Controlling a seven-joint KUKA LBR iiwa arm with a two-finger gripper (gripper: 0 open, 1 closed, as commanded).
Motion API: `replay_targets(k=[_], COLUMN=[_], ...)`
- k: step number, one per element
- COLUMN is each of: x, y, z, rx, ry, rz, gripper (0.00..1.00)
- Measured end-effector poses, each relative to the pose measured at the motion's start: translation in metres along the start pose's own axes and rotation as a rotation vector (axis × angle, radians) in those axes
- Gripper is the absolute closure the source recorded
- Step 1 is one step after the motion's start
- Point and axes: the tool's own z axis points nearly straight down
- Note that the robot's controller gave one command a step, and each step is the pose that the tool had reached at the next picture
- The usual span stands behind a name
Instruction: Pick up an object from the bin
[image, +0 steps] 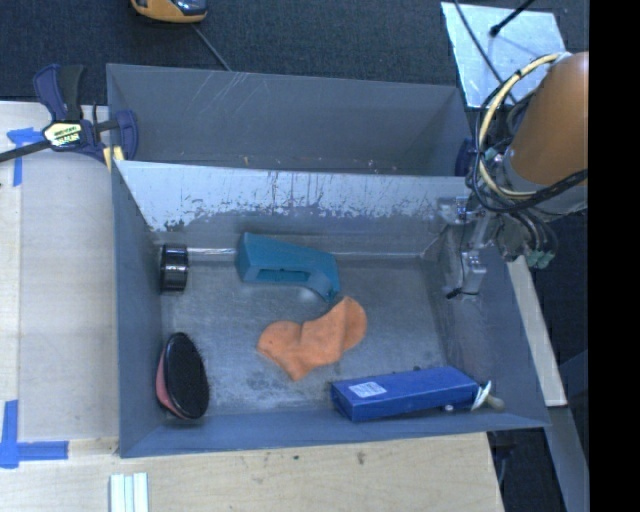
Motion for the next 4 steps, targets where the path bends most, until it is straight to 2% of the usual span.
replay_targets(k=[1,2,3,4], x=[0.0,-0.015,-0.009,-0.007], y=[0.049,0.078,0.099,0.105], z=[0.052,0.083,0.115,0.155], rx=[0.001,-0.004,0.002,0.0], ry=[-0.006,0.006,-0.004,0.001], rz=[0.058,0.046,0.016,0.122], gripper=[0.0,0.0,0.0,1.0])
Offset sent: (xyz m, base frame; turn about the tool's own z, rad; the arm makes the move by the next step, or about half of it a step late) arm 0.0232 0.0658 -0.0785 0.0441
